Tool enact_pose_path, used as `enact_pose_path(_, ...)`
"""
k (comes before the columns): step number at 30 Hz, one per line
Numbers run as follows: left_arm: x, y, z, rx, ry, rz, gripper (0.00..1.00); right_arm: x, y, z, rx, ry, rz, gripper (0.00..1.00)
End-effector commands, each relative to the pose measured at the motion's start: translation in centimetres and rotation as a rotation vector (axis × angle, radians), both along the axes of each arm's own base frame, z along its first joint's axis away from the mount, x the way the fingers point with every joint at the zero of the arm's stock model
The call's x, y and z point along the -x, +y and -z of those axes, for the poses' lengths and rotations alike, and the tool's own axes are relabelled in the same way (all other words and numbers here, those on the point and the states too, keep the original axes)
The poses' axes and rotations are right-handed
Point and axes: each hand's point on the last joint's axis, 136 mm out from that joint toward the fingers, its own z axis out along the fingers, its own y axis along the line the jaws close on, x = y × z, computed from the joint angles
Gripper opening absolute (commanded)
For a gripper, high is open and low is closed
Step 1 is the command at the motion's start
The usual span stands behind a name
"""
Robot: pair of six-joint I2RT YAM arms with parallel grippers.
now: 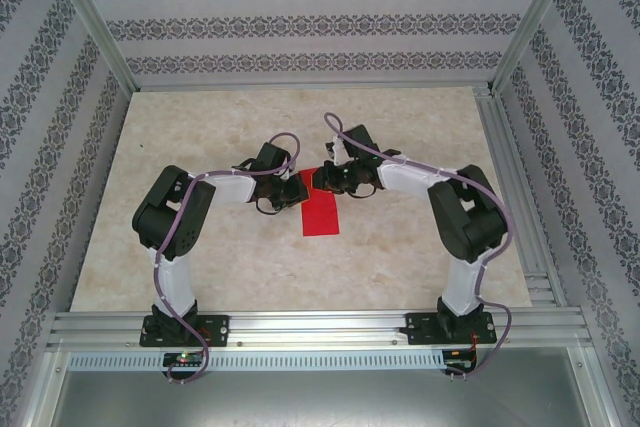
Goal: Fold a paper plane with a square sheet of paper (pick it up from the middle)
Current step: First fold in half a square sheet of paper at the center of the table.
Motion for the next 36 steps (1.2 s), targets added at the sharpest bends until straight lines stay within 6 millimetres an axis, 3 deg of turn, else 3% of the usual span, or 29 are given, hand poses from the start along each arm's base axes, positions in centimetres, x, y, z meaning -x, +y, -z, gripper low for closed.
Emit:
enact_pose_path(1, 3.8, 3.4, 6.1, -0.207, 0.164, -0.005, 0.04, -1.6, -0.9, 1.7, 0.03, 0.002, 0.041, 0.18)
enact_pose_path(11, 4.3, 3.7, 6.4, -0.222, 0.178, 0.01, 0.04, -3.2, -3.3, 5.8, 0.068, 0.051, 0.118, 0.17)
enact_pose_path(18, 4.3, 3.7, 6.4, -0.224, 0.177, 0.011, 0.04, -3.6, -1.9, 0.6, -0.024, -0.026, 0.095, 0.18)
enact_pose_path(21, 4.2, 3.6, 6.3, -0.222, 0.176, 0.01, 0.04, -2.9, -1.7, 0.4, -0.019, -0.025, 0.08, 0.19)
enact_pose_path(30, 4.3, 3.6, 6.4, -0.222, 0.175, 0.007, 0.04, 1.9, -2.2, 4.0, 0.024, 0.092, 0.053, 0.19)
enact_pose_path(36, 4.2, 3.6, 6.3, -0.224, 0.17, 0.004, 0.04, 2.3, -3.1, 5.4, 0.069, 0.124, 0.054, 0.18)
